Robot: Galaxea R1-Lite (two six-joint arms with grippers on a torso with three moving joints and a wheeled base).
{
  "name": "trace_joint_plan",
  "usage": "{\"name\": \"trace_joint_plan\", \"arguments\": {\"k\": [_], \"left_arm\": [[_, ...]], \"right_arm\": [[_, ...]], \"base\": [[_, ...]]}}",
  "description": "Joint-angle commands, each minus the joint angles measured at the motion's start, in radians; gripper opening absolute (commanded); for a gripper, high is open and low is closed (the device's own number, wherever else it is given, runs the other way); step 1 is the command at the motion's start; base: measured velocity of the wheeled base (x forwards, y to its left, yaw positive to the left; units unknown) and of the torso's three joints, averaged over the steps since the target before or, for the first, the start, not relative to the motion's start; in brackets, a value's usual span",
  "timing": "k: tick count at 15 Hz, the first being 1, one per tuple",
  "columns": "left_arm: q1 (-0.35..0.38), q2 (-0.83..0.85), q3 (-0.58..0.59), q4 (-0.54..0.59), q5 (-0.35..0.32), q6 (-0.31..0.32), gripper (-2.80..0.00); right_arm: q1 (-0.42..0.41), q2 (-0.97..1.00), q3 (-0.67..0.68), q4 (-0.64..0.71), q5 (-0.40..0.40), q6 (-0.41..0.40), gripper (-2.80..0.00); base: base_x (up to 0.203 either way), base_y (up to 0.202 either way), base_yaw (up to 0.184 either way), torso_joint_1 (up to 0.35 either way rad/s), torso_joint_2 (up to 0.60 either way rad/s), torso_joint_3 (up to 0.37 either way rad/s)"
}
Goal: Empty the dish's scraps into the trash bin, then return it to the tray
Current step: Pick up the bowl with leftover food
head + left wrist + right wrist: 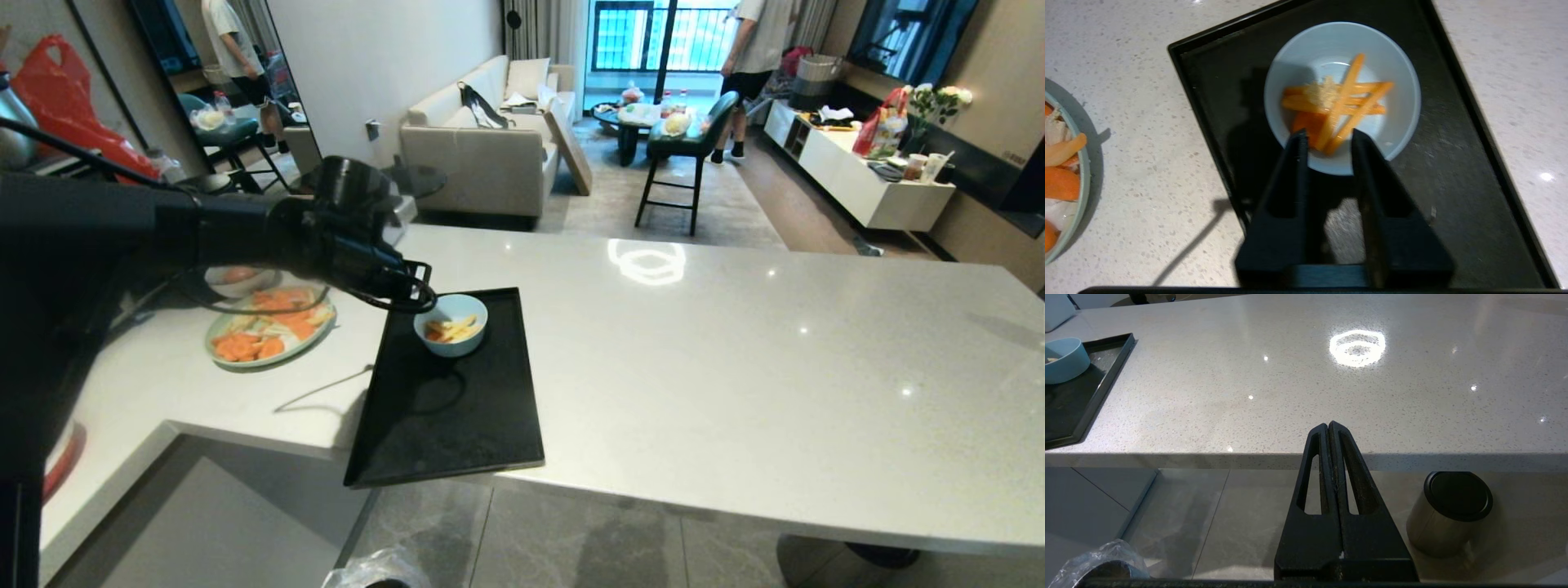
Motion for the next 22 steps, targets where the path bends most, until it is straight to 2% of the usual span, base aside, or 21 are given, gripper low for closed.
{"name": "trace_joint_plan", "arguments": {"k": [1, 7, 22], "left_arm": [[0.039, 0.074, -0.056, 0.002, 0.0, 0.001, 0.0], [0.082, 0.104, -0.051, 0.007, 0.025, -0.01, 0.0], [0.079, 0.198, -0.069, 0.001, 0.051, 0.004, 0.0]], "right_arm": [[0.0, 0.0, 0.0, -0.001, 0.0, 0.0, -2.8], [0.0, 0.001, 0.0, -0.001, 0.0, 0.0, -2.8], [0.0, 0.0, 0.0, -0.001, 0.0, 0.0, -2.8]], "base": [[0.0, 0.0, 0.0, 0.0, 0.0, 0.0], [0.0, 0.0, 0.0, 0.0, 0.0, 0.0], [0.0, 0.0, 0.0, 0.0, 0.0, 0.0]]}}
